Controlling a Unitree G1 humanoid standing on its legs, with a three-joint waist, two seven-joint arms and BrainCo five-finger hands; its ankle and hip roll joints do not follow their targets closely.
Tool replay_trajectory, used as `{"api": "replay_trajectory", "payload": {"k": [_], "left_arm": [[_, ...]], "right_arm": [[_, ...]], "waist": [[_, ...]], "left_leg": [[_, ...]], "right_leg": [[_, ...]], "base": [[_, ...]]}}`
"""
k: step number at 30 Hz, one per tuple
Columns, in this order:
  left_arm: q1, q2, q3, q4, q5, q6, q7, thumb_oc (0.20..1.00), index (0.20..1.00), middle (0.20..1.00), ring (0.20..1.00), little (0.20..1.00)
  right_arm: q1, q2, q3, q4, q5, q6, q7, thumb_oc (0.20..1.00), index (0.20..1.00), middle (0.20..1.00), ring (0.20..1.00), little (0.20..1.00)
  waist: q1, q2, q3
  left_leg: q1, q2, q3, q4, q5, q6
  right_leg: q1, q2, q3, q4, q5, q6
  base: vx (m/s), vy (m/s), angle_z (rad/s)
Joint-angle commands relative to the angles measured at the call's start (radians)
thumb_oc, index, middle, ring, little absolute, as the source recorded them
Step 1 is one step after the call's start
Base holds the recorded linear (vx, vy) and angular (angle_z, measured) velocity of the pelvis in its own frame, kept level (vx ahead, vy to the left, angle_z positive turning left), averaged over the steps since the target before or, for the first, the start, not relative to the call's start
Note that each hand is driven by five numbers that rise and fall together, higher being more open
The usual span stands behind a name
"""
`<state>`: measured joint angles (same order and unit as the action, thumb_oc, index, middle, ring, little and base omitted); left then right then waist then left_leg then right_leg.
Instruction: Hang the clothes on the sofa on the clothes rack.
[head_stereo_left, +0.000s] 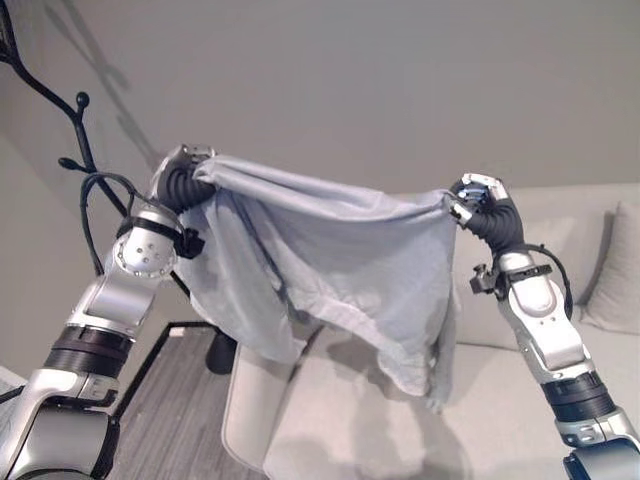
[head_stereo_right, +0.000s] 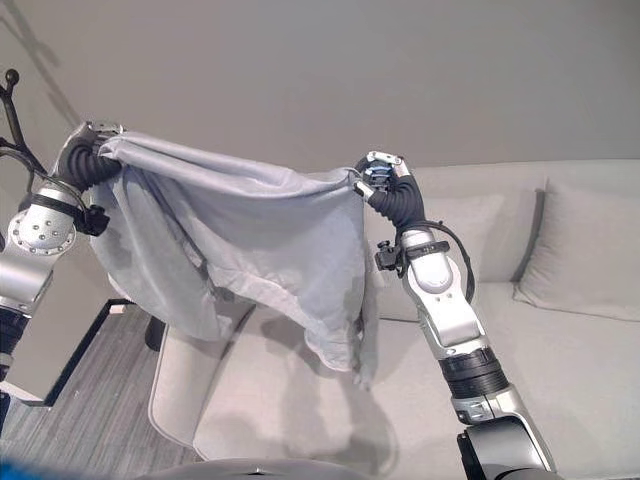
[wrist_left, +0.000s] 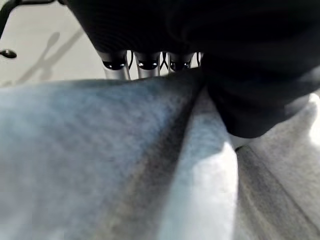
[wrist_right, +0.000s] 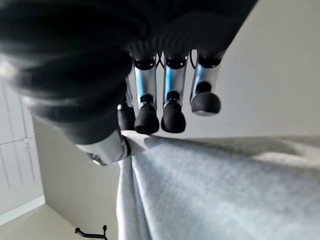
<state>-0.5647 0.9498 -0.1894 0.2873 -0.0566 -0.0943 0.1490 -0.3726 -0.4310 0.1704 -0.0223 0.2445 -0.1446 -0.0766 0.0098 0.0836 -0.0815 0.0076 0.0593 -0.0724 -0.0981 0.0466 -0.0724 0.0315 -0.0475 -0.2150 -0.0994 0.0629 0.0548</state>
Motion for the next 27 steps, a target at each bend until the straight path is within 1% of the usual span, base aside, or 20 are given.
{"api": "replay_trajectory", "payload": {"k": [1,3,6,9,10,11,12,14,15,16,17,19,20,21,22,23,24,25,26,27], "left_arm": [[-0.104,0.047,0.047,0.024,0.027,-0.062,0.076,0.2,0.2,0.2,0.2,0.2],[-0.121,0.041,0.044,0.014,0.027,-0.066,0.086,0.2,0.2,0.2,0.2,0.2],[-0.179,0.042,0.012,0.018,0.007,-0.078,0.1,0.2,0.2,0.2,0.2,0.2],[-0.237,0.021,-0.016,0.006,-0.017,-0.107,0.129,0.2,0.2,0.2,0.2,0.2],[-0.243,0.016,-0.019,0.001,-0.023,-0.108,0.128,0.2,0.2,0.2,0.2,0.2],[-0.258,0.004,-0.028,-0.009,-0.028,-0.116,0.135,0.2,0.2,0.2,0.2,0.2],[-0.28,-0.016,-0.059,-0.027,-0.025,-0.121,0.141,0.2,0.2,0.2,0.2,0.2],[-0.293,-0.026,-0.078,-0.051,-0.033,-0.13,0.121,0.2,0.2,0.2,0.2,0.2],[-0.291,-0.04,-0.083,-0.063,-0.045,-0.135,0.105,0.2,0.2,0.2,0.2,0.2],[-0.29,-0.041,-0.083,-0.064,-0.046,-0.135,0.104,0.2,0.2,0.2,0.2,0.2],[-0.286,-0.065,-0.094,-0.095,-0.06,-0.131,0.085,0.2,0.2,0.2,0.2,0.2],[-0.303,-0.082,-0.118,-0.103,-0.052,-0.135,0.078,0.2,0.2,0.2,0.2,0.2],[-0.299,-0.082,-0.116,-0.118,-0.045,-0.132,0.077,0.2,0.2,0.2,0.2,0.2],[-0.296,-0.086,-0.114,-0.132,-0.041,-0.134,0.077,0.2,0.2,0.2,0.2,0.2],[-0.294,-0.085,-0.117,-0.146,-0.036,-0.133,0.074,0.2,0.2,0.2,0.2,0.2],[-0.301,-0.086,-0.126,-0.15,-0.04,-0.133,0.07,0.2,0.2,0.2,0.2,0.2],[-0.296,-0.098,-0.134,-0.155,-0.037,-0.13,0.063,0.2,0.2,0.2,0.2,0.2],[-0.299,-0.103,-0.138,-0.157,-0.034,-0.125,0.058,0.2,0.2,0.2,0.2,0.2],[-0.301,-0.103,-0.139,-0.157,-0.034,-0.124,0.058,0.2,0.2,0.2,0.2,0.2],[-0.311,-0.11,-0.145,-0.157,-0.026,-0.117,0.054,0.2,0.2,0.2,0.2,0.2]], "right_arm": [[-0.081,0.007,0.028,-0.026,0.026,-0.086,0.0,0.2,0.2,0.2,0.2,0.2],[-0.104,0.01,0.027,-0.025,0.025,-0.095,-0.013,0.2,0.2,0.2,0.2,0.2],[-0.148,0.0,0.024,-0.028,0.023,-0.106,-0.037,0.2,0.2,0.2,0.2,0.2],[-0.182,-0.036,0.013,-0.036,0.004,-0.113,-0.075,0.2,0.2,0.2,0.2,0.2],[-0.177,-0.045,0.003,-0.041,0.001,-0.109,-0.08,0.2,0.2,0.2,0.2,0.2],[-0.177,-0.055,-0.008,-0.046,-0.004,-0.11,-0.091,0.2,0.2,0.2,0.2,0.2],[-0.163,-0.07,-0.034,-0.053,-0.01,-0.113,-0.114,0.2,0.2,0.2,0.2,0.2],[-0.146,-0.078,-0.054,-0.058,-0.018,-0.114,-0.112,0.2,0.2,0.2,0.2,0.2],[-0.131,-0.084,-0.067,-0.056,-0.028,-0.112,-0.109,0.2,0.2,0.2,0.2,0.2],[-0.129,-0.086,-0.068,-0.058,-0.028,-0.112,-0.109,0.2,0.2,0.2,0.2,0.2],[-0.102,-0.081,-0.095,-0.062,-0.06,-0.097,-0.113,0.2,0.2,0.2,0.2,0.2],[-0.096,-0.065,-0.104,-0.061,-0.081,-0.092,-0.127,0.2,0.2,0.2,0.2,0.2],[-0.096,-0.054,-0.109,-0.064,-0.093,-0.082,-0.127,0.2,0.2,0.2,0.2,0.2],[-0.099,-0.042,-0.108,-0.065,-0.097,-0.081,-0.136,0.2,0.2,0.2,0.2,0.2],[-0.1,-0.029,-0.108,-0.06,-0.104,-0.08,-0.147,0.2,0.2,0.2,0.2,0.2],[-0.091,-0.025,-0.117,-0.063,-0.106,-0.076,-0.15,0.2,0.2,0.2,0.2,0.2],[-0.09,-0.029,-0.12,-0.063,-0.11,-0.071,-0.15,0.2,0.2,0.2,0.2,0.2],[-0.092,-0.031,-0.118,-0.063,-0.112,-0.069,-0.151,0.2,0.2,0.2,0.2,0.2],[-0.093,-0.031,-0.119,-0.063,-0.112,-0.069,-0.151,0.2,0.2,0.2,0.2,0.2],[-0.096,-0.034,-0.114,-0.061,-0.115,-0.071,-0.152,0.2,0.2,0.2,0.2,0.2]], "waist": [[0.023,-0.033,-0.054],[0.026,-0.04,-0.045],[0.033,-0.061,-0.019],[0.024,-0.083,0.004],[0.026,-0.086,0.006],[0.022,-0.087,0.006],[0.02,-0.078,0.009],[0.023,-0.066,0.003],[0.02,-0.061,-0.003],[0.02,-0.062,-0.004],[0.014,-0.075,-0.008],[0.011,-0.098,0.004],[0.018,-0.102,0.01],[0.024,-0.107,0.016],[0.028,-0.103,0.023],[0.017,-0.109,0.027],[0.011,-0.113,0.035],[0.017,-0.113,0.036],[0.017,-0.117,0.035],[0.025,-0.117,0.032]], "left_leg": [[-0.025,0.064,0.013,0.011,0.008,-0.044],[-0.025,0.078,0.008,0.011,0.014,-0.053],[-0.053,0.128,-0.002,0.023,0.045,-0.075],[-0.079,0.205,-0.017,0.036,0.081,-0.076],[-0.073,0.221,-0.014,0.028,0.091,-0.076],[-0.068,0.247,-0.018,0.02,0.105,-0.084],[-0.077,0.28,-0.052,0.019,0.122,-0.107],[-0.062,0.284,-0.115,0.037,0.075,-0.13],[-0.061,0.273,-0.134,0.054,0.034,-0.141],[-0.065,0.27,-0.136,0.063,0.028,-0.14],[-0.07,0.216,-0.131,0.098,-0.05,-0.127],[-0.062,0.172,-0.106,0.095,-0.073,-0.102],[-0.052,0.156,-0.08,0.089,-0.086,-0.086],[-0.047,0.139,-0.052,0.083,-0.084,-0.076],[-0.04,0.124,-0.026,0.076,-0.083,-0.061],[-0.042,0.096,-0.018,0.054,-0.068,-0.048],[-0.046,0.067,-0.005,0.046,-0.064,-0.031],[-0.05,0.053,0.001,0.041,-0.058,-0.021],[-0.054,0.049,0.001,0.04,-0.052,-0.02],[-0.061,0.035,0.007,0.038,-0.047,-0.008]], "right_leg": [[-0.019,-0.059,0.017,0.022,-0.018,0.081],[-0.018,-0.055,0.015,0.026,-0.02,0.082],[-0.031,-0.067,0.027,0.043,-0.017,0.088],[-0.051,-0.119,0.05,0.063,-0.021,0.113],[-0.05,-0.128,0.054,0.069,-0.027,0.119],[-0.051,-0.139,0.063,0.075,-0.027,0.131],[-0.047,-0.165,0.076,0.079,-0.027,0.153],[-0.044,-0.199,0.09,0.075,-0.015,0.174],[-0.038,-0.229,0.085,0.068,0.0,0.187],[-0.035,-0.232,0.083,0.064,0.001,0.189],[-0.046,-0.301,0.087,0.054,0.074,0.207],[-0.106,-0.362,0.093,0.072,0.26,0.207],[-0.121,-0.373,0.082,0.065,0.294,0.207],[-0.134,-0.388,0.065,0.051,0.337,0.207],[-0.135,-0.384,0.042,0.051,0.341,0.207],[-0.139,-0.365,0.052,0.06,0.293,0.207],[-0.139,-0.328,0.075,0.084,0.248,0.197],[-0.134,-0.302,0.079,0.096,0.19,0.191],[-0.141,-0.306,0.082,0.1,0.191,0.191],[-0.126,-0.271,0.068,0.118,0.116,0.175]], "base": [[-0.04,0.062,0.08],[-0.04,0.07,0.09],[-0.07,0.16,0.09],[-0.02,0.377,0.11],[0.06,0.441,0.1],[0.09,0.619,-0.08],[0.1,0.697,-0.11],[0.09,0.625,-0.11],[0.06,0.39,-0.14],[0.06,0.622,-0.18],[-0.01,0.594,-0.05],[-0.06,0.636,0.07],[-0.08,0.497,-0.08],[-0.06,0.472,-0.19],[-0.1,0.535,-0.54],[-0.09,0.551,-0.67],[-0.1,0.52,-0.55],[-0.07,0.312,-0.06],[-0.07,0.238,0.18],[-0.1,0.279,0.17]]}}
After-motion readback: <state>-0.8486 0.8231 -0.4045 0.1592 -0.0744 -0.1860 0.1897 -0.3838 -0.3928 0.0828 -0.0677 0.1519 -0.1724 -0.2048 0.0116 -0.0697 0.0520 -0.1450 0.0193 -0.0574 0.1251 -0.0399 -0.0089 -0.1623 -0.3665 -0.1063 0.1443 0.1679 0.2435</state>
